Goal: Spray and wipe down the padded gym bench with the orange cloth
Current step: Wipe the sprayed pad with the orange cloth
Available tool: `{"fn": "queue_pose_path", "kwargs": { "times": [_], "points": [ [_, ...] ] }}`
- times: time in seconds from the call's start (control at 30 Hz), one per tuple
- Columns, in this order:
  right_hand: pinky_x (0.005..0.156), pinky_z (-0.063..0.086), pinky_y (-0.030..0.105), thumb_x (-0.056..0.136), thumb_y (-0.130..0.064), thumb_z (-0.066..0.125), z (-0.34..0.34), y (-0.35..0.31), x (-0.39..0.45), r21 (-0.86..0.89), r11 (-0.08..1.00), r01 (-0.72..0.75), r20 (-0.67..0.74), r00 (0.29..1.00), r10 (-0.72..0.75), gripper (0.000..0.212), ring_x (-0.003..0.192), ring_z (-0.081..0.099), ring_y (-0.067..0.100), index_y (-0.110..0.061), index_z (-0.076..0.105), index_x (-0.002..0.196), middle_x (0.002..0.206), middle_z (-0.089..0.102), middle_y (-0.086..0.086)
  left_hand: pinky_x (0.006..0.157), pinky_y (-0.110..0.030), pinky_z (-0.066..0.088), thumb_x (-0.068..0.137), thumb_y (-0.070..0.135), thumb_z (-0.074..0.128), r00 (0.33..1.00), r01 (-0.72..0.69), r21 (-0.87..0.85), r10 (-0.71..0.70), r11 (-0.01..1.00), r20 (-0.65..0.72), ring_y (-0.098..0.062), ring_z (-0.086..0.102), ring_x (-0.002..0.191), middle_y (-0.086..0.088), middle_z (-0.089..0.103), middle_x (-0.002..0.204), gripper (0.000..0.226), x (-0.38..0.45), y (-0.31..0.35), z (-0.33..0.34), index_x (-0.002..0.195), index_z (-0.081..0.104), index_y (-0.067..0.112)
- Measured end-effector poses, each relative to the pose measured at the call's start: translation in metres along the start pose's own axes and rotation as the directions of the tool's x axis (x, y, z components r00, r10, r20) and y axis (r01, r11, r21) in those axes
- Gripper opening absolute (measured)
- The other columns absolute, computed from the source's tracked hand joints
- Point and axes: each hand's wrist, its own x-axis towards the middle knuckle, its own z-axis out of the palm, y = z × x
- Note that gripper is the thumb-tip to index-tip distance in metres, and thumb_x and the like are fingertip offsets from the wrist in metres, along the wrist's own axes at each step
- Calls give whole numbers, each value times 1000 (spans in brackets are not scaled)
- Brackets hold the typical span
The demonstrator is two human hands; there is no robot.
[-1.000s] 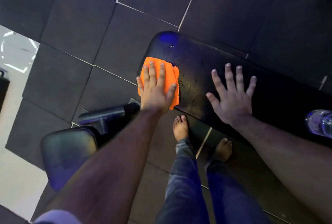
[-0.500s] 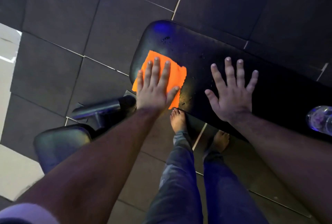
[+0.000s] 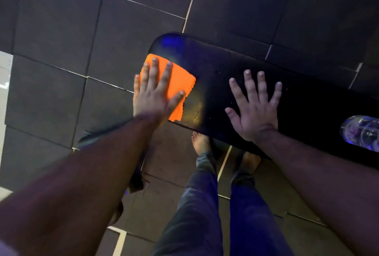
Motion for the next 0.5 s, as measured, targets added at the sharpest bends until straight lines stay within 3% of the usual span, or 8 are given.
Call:
{"fn": "queue_pose_path", "kwargs": {
  "times": [0.17, 0.2, 0.27, 0.33, 0.37, 0.43, 0.5],
  "points": [
    [121, 3, 80, 99, -68, 32, 9, 0, 3, 17, 1000, -3, -49, 999, 3, 83, 164, 0, 39, -37, 3, 170, 180, -3, 5, 133, -60, 9, 98, 78, 25, 950, 287, -134, -300, 948, -87, -38, 8, 167, -12, 8, 182, 89, 77, 69, -20, 174, 18, 32],
    [121, 3, 80, 99, -68, 32, 10, 1, 3, 18, 1000, -3, -59, 998, 4, 83, 164, 1, 39, -37, 3, 170, 180, -3, 5, 133, -60, 5, 99, 78, 25, 965, 244, -88, -251, 966, -80, -37, 6, 168, -12, 8, 182, 88, 76, 82, -19, 174, 18, 32],
    [121, 4, 80, 99, -66, 33, 10, 1, 3, 17, 1000, 4, -80, 997, -2, 82, 164, 2, 39, -37, 5, 170, 180, 0, 5, 134, -58, 2, 101, 76, 30, 997, -59, 35, 61, 998, -44, -35, 3, 168, -9, 7, 183, 85, 55, 81, -11, 174, 17, 34],
    [121, 4, 79, 99, -65, 34, 9, 1, 3, 22, 1000, 2, -92, 996, 0, 82, 164, 3, 39, -36, 6, 170, 179, 1, 5, 134, -58, 7, 102, 76, 35, 924, -382, 114, 381, 917, 33, -34, 3, 169, -9, 5, 183, 85, 31, 45, -4, 174, 14, 35],
    [121, 3, 79, 99, -65, 35, 9, 1, 2, 22, 1000, 0, -97, 995, 2, 82, 164, 3, 39, -36, 6, 170, 179, 2, 5, 134, -59, 11, 100, 78, 37, 888, -460, 128, 454, 879, 69, -34, 4, 169, -9, 5, 183, 88, 27, 24, -5, 174, 13, 36],
    [122, 3, 78, 99, -64, 34, 9, -1, 1, 20, 1000, 5, -113, 994, -3, 81, 164, 4, 39, -36, 7, 170, 179, 2, 5, 133, -59, 14, 97, 82, 38, 903, -430, 149, 423, 890, 81, -33, 6, 168, -8, 6, 183, 91, 33, -2, -14, 173, 12, 38],
    [122, 1, 78, 100, -64, 34, 9, -2, 1, 17, 1000, 12, -130, 992, -10, 80, 164, 4, 39, -35, 8, 170, 179, 3, 6, 133, -57, 7, 96, 84, 34, 969, -246, 123, 242, 961, 48, -32, 1, 169, -4, 3, 183, 90, 53, 11, -23, 173, 11, 41]
  ]
}}
